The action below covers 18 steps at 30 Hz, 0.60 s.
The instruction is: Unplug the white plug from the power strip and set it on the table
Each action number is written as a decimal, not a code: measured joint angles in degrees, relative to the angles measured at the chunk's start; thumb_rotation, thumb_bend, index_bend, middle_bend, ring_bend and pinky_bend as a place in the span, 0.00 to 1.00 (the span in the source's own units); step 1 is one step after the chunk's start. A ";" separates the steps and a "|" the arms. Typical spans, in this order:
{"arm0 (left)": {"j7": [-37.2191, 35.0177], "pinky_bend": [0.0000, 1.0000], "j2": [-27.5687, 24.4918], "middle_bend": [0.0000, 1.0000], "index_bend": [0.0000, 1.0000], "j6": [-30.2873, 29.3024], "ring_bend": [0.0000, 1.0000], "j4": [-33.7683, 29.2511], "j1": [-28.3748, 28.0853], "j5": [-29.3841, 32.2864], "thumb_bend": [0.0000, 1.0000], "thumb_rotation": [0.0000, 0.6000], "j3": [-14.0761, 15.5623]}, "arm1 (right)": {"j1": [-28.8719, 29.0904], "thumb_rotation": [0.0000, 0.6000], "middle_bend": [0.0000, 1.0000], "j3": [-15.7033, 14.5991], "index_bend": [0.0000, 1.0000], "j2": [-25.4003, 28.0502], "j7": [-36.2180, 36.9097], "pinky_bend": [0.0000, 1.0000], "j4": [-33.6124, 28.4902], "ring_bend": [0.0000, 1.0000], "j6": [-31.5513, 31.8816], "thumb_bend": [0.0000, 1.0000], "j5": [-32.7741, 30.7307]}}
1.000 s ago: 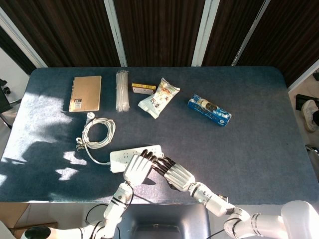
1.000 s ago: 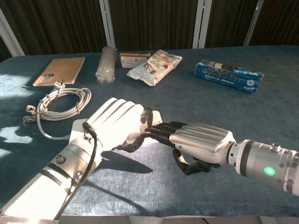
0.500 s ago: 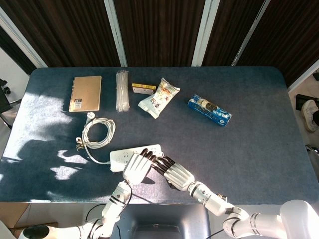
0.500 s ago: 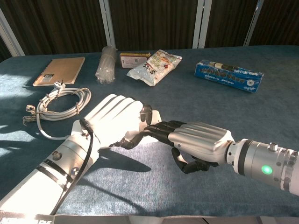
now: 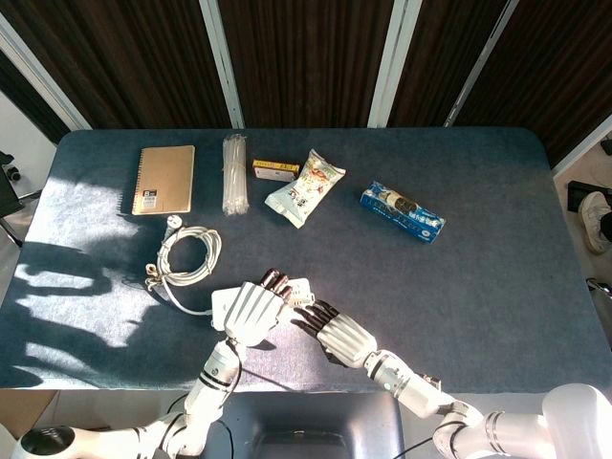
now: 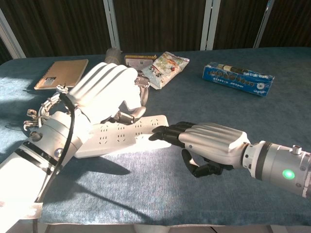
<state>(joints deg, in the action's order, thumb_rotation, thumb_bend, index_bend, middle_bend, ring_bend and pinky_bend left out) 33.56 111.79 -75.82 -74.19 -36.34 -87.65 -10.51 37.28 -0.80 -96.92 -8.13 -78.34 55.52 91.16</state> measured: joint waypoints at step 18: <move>-9.47 0.88 -14.49 0.68 0.58 -0.29 0.67 -6.50 6.99 4.14 1.00 1.00 3.14 | -4.17 1.00 0.12 -1.60 0.03 15.69 0.92 0.00 -11.04 0.00 11.05 1.00 5.55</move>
<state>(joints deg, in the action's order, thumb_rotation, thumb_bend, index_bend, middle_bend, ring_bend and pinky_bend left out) 24.09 97.30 -76.10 -80.68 -29.35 -83.51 -7.37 33.11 -2.41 -81.23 -7.21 -89.38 66.57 96.70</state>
